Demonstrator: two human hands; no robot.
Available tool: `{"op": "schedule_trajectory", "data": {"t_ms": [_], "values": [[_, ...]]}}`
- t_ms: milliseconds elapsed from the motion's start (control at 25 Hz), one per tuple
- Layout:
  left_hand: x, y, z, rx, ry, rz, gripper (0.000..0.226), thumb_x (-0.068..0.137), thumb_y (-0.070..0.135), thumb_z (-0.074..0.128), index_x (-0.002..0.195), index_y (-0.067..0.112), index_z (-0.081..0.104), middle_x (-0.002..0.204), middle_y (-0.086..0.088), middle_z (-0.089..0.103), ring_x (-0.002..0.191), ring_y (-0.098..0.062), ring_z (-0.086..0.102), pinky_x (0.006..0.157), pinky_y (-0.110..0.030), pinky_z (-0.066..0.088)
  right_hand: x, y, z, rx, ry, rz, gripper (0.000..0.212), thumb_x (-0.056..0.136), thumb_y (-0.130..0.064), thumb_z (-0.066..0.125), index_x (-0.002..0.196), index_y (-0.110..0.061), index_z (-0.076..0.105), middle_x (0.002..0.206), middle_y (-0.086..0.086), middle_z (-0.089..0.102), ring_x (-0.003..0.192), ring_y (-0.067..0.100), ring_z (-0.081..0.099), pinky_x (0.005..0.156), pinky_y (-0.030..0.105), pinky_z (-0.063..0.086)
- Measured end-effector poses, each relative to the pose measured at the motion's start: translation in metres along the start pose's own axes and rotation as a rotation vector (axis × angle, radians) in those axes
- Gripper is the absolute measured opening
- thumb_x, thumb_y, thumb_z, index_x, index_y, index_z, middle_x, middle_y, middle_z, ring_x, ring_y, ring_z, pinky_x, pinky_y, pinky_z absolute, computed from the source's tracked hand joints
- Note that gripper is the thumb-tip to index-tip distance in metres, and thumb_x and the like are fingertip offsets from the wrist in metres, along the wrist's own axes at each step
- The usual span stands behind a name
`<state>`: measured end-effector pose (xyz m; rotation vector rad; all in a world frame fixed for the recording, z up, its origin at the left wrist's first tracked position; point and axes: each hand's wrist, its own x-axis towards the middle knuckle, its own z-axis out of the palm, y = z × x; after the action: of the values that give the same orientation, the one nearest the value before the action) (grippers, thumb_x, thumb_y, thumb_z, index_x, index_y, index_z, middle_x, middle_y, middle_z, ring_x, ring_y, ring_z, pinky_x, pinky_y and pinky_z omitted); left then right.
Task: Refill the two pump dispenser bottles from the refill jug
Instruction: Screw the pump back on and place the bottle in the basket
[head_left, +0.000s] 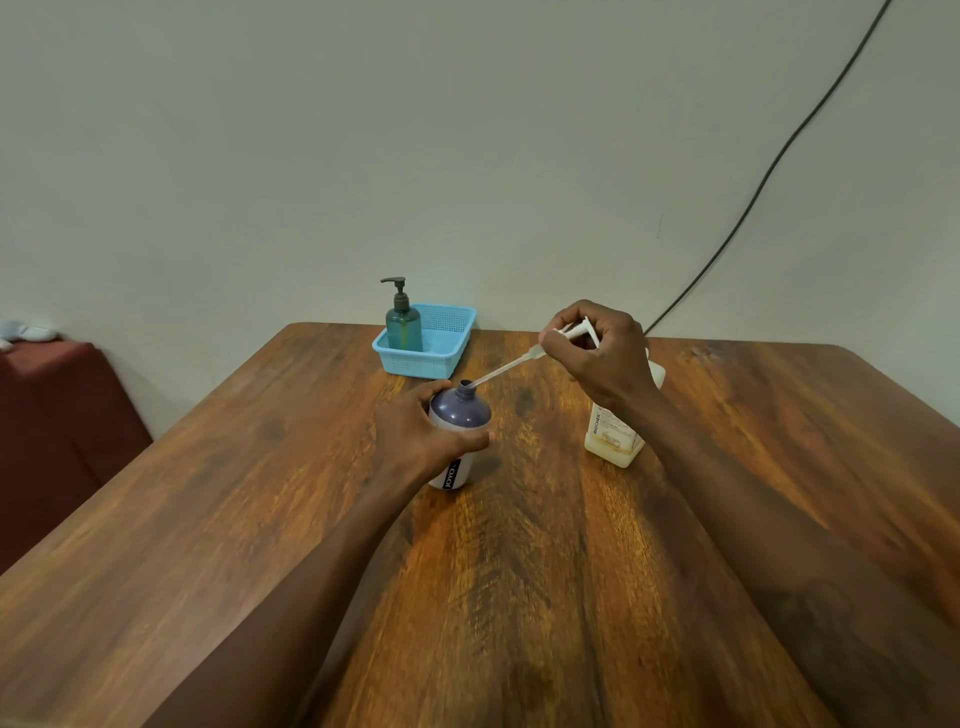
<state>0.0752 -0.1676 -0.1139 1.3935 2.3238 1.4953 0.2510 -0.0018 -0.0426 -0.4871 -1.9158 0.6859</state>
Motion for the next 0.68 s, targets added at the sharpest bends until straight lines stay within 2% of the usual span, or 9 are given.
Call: {"op": "schedule_trajectory", "data": {"t_ms": [120, 240, 400, 560, 640, 680], "values": [[0.0, 0.005, 0.001, 0.011, -0.028, 0.032, 0.068, 0.059, 0.051, 0.094, 0.119, 0.033, 0.066, 0.105, 0.016, 0.065, 0.093, 0.0, 0.061, 0.073, -0.012, 0.044, 0.003, -0.004, 0.001, 0.025, -0.124, 0.017, 0.026, 0.081, -0.034, 0.084, 0.1, -0.019, 0.073, 0.091, -0.006, 0.072, 0.077, 0.014, 0.069, 0.065, 0.029, 0.061], [0.002, 0.016, 0.004, 0.026, -0.046, 0.071, 0.067, 0.06, 0.055, 0.092, 0.118, 0.034, 0.066, 0.101, 0.017, 0.065, 0.092, 0.0, 0.061, 0.072, -0.014, 0.045, 0.0, -0.01, 0.012, -0.037, -0.271, -0.046, 0.029, 0.081, -0.034, 0.085, 0.104, -0.02, 0.074, 0.095, -0.007, 0.074, 0.084, 0.012, 0.072, 0.074, 0.033, 0.063], [0.001, 0.027, 0.006, 0.002, -0.019, 0.105, 0.072, 0.056, 0.064, 0.086, 0.118, 0.033, 0.069, 0.1, 0.018, 0.068, 0.091, -0.001, 0.065, 0.072, -0.015, 0.049, 0.002, -0.016, 0.019, 0.003, -0.362, -0.035, 0.032, 0.081, -0.026, 0.085, 0.11, -0.021, 0.073, 0.106, -0.006, 0.074, 0.095, 0.012, 0.072, 0.083, 0.031, 0.063], [0.001, 0.035, 0.006, -0.027, 0.031, 0.135, 0.073, 0.057, 0.059, 0.09, 0.121, 0.032, 0.069, 0.105, 0.018, 0.07, 0.092, -0.002, 0.067, 0.072, -0.015, 0.052, 0.002, -0.026, 0.019, -0.027, -0.461, -0.032, 0.048, 0.082, -0.02, 0.086, 0.127, -0.024, 0.068, 0.119, -0.005, 0.072, 0.101, 0.01, 0.07, 0.086, 0.019, 0.059], [-0.001, 0.042, 0.006, -0.047, 0.056, 0.127, 0.071, 0.058, 0.057, 0.092, 0.121, 0.034, 0.068, 0.104, 0.018, 0.067, 0.091, 0.0, 0.066, 0.074, -0.015, 0.053, 0.003, -0.033, 0.017, -0.033, -0.421, -0.003, 0.052, 0.079, -0.026, 0.088, 0.127, -0.022, 0.068, 0.114, -0.004, 0.073, 0.096, 0.008, 0.071, 0.083, 0.019, 0.06], [-0.001, 0.044, 0.007, -0.056, 0.068, 0.128, 0.068, 0.058, 0.054, 0.093, 0.119, 0.036, 0.067, 0.102, 0.018, 0.067, 0.089, 0.001, 0.065, 0.073, -0.014, 0.053, 0.003, -0.036, 0.017, -0.067, -0.381, 0.011, 0.051, 0.076, -0.032, 0.091, 0.121, -0.021, 0.07, 0.104, -0.007, 0.074, 0.088, 0.005, 0.071, 0.078, 0.017, 0.059]]}}
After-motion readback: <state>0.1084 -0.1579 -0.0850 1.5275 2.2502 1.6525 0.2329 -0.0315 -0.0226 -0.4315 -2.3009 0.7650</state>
